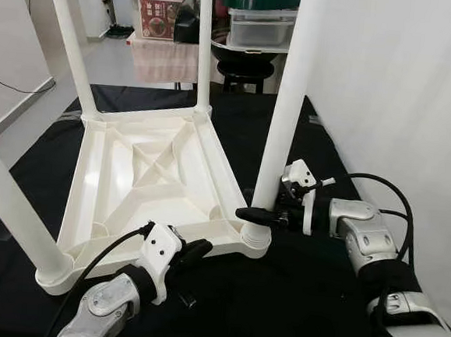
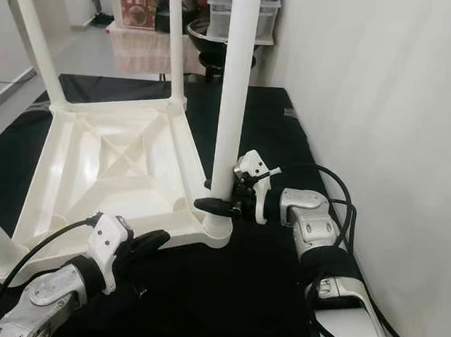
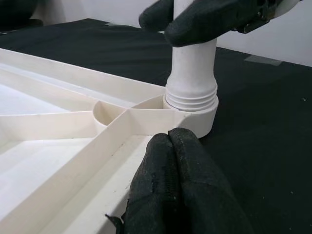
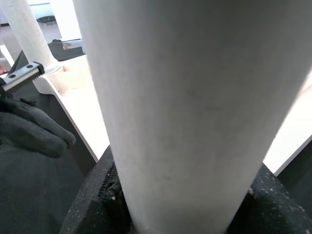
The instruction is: Building children table
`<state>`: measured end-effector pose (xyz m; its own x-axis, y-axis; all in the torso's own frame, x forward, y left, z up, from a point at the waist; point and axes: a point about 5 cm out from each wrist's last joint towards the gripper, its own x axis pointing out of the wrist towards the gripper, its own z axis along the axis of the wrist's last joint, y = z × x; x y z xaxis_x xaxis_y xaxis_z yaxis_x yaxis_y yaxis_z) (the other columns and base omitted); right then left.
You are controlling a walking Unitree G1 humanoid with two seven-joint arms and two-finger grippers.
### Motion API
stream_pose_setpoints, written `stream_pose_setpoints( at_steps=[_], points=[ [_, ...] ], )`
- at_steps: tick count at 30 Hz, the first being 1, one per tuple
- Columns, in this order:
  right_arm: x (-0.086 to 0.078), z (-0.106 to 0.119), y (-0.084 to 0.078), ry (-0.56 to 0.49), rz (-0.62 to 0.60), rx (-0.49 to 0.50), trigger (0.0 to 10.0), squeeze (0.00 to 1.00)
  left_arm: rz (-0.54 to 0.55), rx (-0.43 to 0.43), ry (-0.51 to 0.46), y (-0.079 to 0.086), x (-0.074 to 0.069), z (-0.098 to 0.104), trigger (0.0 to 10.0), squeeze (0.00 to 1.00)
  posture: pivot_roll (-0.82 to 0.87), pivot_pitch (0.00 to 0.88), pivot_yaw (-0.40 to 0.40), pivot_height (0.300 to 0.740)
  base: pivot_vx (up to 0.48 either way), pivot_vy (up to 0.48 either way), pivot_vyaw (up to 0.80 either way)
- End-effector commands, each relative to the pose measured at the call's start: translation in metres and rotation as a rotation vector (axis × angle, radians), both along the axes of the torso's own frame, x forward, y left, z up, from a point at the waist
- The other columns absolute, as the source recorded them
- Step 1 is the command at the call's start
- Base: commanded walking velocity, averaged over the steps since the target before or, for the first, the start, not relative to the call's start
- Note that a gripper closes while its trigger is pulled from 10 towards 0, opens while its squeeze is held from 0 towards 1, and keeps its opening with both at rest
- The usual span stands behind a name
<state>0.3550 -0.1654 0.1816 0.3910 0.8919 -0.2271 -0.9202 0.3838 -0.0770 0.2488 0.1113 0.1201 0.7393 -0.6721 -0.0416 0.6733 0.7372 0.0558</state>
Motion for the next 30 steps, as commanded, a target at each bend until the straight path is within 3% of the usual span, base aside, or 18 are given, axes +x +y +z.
stream_pose_setpoints(
  at_steps=[1, 4, 8, 9, 10, 11, 12, 13, 14, 16, 17, 24, 25, 26, 27, 28, 29, 30],
  points=[
    [-0.002, 0.004, -0.004, -0.02, 0.011, 0.023, 0.0, 0.0, 0.017, 0.004, -0.005, 0.003, 0.002, 0.0, 10.0, 0.0, -0.1, 0.071, -0.024, 0.74, 0.0, 0.0, 0.0],
    [-0.004, 0.005, -0.014, -0.043, -0.026, 0.028, 0.0, 0.0, 0.014, 0.003, -0.005, 0.004, 0.002, 0.0, 10.0, 0.0, -0.11, 0.079, -0.018, 0.74, 0.0, 0.0, 0.0],
    [-0.013, -0.005, -0.021, -0.099, -0.304, 0.039, 0.0, 0.0, 0.013, -0.002, 0.001, 0.006, 0.004, 0.002, 10.0, 0.0, -0.12, 0.1, -0.013, 0.74, 0.0, 0.0, 0.0],
    [-0.013, -0.005, -0.021, -0.099, -0.304, 0.039, 0.0, 0.0, 0.013, -0.002, 0.001, 0.006, 0.004, 0.002, 10.0, 0.0, -0.12, 0.1, -0.013, 0.74, 0.0, 0.0, 0.0],
    [-0.014, -0.024, -0.016, -0.071, -0.713, 0.136, 0.0, 0.0, 0.015, -0.004, 0.007, 0.009, 0.004, 0.003, 10.0, 0.0, -0.12, 0.106, -0.01, 0.74, 0.0, 0.0, 0.0],
    [-0.032, -0.052, 0.001, 0.034, -0.841, 0.169, 0.0, 0.0, 0.016, -0.007, 0.011, 0.01, 0.004, 0.003, 10.0, 0.0, -0.13, 0.115, 0.002, 0.74, 0.0, 0.0, 0.0],
    [-0.032, -0.052, 0.001, 0.034, -0.841, 0.169, 0.0, 0.0, 0.016, -0.007, 0.011, 0.01, 0.004, 0.003, 10.0, 0.0, -0.13, 0.115, 0.002, 0.74, 0.0, 0.0, 0.0],
    [-0.046, -0.068, 0.013, 0.109, -0.905, 0.187, 0.0, 0.0, 0.017, -0.008, 0.014, 0.011, 0.004, 0.003, 10.0, 0.0, -0.13, 0.116, 0.006, 0.74, 0.0, 0.0, 0.0],
    [-0.046, -0.068, 0.013, 0.109, -0.905, 0.187, 0.0, 0.0, 0.017, -0.008, 0.014, 0.011, 0.004, 0.003, 10.0, 0.0, -0.13, 0.116, 0.006, 0.74, 0.0, 0.0, 0.0],
    [-0.054, -0.046, 0.034, -0.127, -0.759, 0.094, 0.0, 0.0, 0.013, -0.002, 0.017, 0.012, 0.006, 0.003, 10.0, 0.0, -0.13, 0.115, 0.016, 0.74, 0.0, 0.0, 0.0],
    [-0.045, -0.045, 0.034, -0.099, -0.711, 0.098, 0.0, 0.0, -0.001, 0.0, 0.023, 0.011, 0.007, 0.002, 10.0, 0.0, -0.14, 0.1, 0.016, 0.74, 0.0, 0.0, 0.0],
    [-0.042, -0.053, 0.038, -0.038, -0.676, 0.082, 0.0, 0.0, -0.02, 0.026, 0.021, 0.009, 0.01, 0.002, 10.0, 0.0, -0.13, 0.092, 0.012, 0.74, 0.0, 0.0, 0.0],
    [-0.043, -0.048, 0.041, -0.044, -0.693, 0.084, 10.0, 0.0, -0.011, 0.03, 0.017, 0.008, 0.01, 0.002, 10.0, 0.0, -0.13, 0.09, 0.011, 0.74, 0.0, 0.0, 0.0],
    [-0.044, -0.042, 0.047, -0.041, -0.659, 0.112, 10.0, 0.0, 0.001, 0.025, 0.015, 0.008, 0.01, 0.002, 10.0, 0.0, -0.12, 0.086, 0.007, 0.74, 0.0, 0.0, 0.0],
    [-0.045, -0.036, 0.051, -0.048, -0.605, 0.13, 10.0, 1.0, 0.006, 0.021, 0.015, 0.008, 0.01, 0.002, 10.0, 0.0, -0.12, 0.08, 0.007, 0.74, 0.0, 0.0, 0.0],
    [-0.045, -0.036, 0.051, -0.048, -0.605, 0.13, 10.0, 1.0, 0.006, 0.021, 0.015, 0.008, 0.01, 0.002, 10.0, 0.0, -0.12, 0.08, 0.007, 0.74, 0.0, 0.0, 0.0],
    [-0.047, -0.025, 0.059, -0.055, -0.453, 0.166, 10.0, 1.0, -0.004, 0.024, 0.02, 0.007, 0.01, 0.002, 10.0, 0.0, -0.12, 0.079, 0.008, 0.74, 0.0, 0.0, 0.0],
    [-0.047, -0.025, 0.059, -0.055, -0.453, 0.166, 10.0, 1.0, -0.004, 0.024, 0.02, 0.007, 0.01, 0.002, 10.0, 0.0, -0.12, 0.079, 0.008, 0.74, 0.0, 0.0, 0.0]
  ],
)
